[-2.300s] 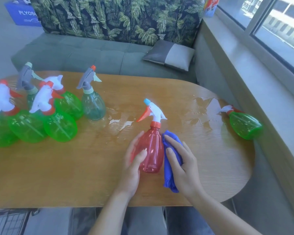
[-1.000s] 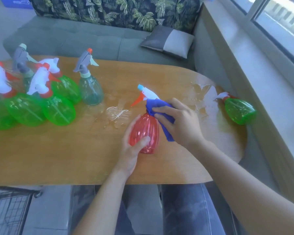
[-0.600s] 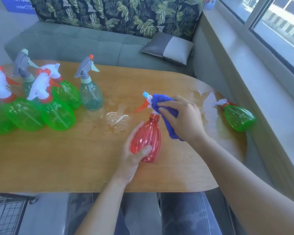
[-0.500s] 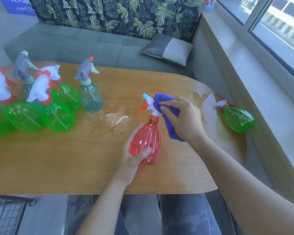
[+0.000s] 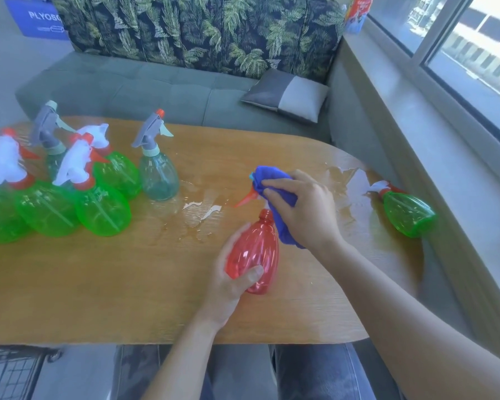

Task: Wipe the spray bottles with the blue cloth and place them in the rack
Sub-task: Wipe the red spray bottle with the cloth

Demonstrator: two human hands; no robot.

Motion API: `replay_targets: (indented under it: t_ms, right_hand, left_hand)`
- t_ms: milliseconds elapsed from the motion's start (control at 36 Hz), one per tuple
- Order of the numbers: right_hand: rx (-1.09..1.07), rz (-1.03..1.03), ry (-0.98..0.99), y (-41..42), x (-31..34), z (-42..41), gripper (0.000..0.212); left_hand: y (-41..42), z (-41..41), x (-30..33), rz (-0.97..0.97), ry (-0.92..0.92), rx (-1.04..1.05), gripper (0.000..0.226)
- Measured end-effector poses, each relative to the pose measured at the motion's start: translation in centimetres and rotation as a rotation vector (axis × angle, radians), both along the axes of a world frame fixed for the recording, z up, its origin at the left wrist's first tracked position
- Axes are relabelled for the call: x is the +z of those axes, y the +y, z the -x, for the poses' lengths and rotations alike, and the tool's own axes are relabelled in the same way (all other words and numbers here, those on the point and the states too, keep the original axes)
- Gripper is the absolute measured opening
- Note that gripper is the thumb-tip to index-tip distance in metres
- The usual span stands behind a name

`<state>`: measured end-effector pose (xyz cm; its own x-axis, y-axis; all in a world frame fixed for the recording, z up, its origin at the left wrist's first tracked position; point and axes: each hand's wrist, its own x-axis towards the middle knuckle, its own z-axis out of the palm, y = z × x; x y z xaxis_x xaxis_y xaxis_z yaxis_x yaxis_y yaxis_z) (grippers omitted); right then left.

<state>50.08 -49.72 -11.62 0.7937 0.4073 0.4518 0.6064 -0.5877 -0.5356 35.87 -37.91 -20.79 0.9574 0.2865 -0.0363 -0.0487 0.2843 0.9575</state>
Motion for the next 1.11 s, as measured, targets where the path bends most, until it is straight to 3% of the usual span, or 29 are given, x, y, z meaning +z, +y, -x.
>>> replay_targets:
  t_ms: [194,333,500,583,722,1111]
  right_hand:
    - [0.112,0.074,-0.056,0.8,-0.1,0.7,0.017]
    - [-0.016,0.02,-0.078,0.5,0.2,-0.3,0.018]
    - [0.254,0.219,-0.149,1.0,-0.5,1.4,0.017]
    - [0.15,0.18,-0.166,0.5,-0.1,0.4,0.017]
    - [-0.05,0.098,-0.073,-0.4,0.4,-1.0,0.02]
    - [0.033,0.123,0.236,0.0,1.1,-2.0,0.025]
  left_hand:
    - [-0.1,0.0,0.1,-0.014,-0.013,0.02,0.082]
    - [-0.4,0.1,0.7,-0.019,-0.008,-0.004,0.084]
    - [-0.2,0.1,0.6,0.005,-0.011,0.029,0.089]
    - [-0.3,0.1,0.7,0.027,-0.009,0.01,0.091]
    - [-0.2,0.1,0.4,0.01,-0.013,-0.001,0.081]
    - [-0.2,0.1,0.5,0.05,-0.013,0.027,0.085]
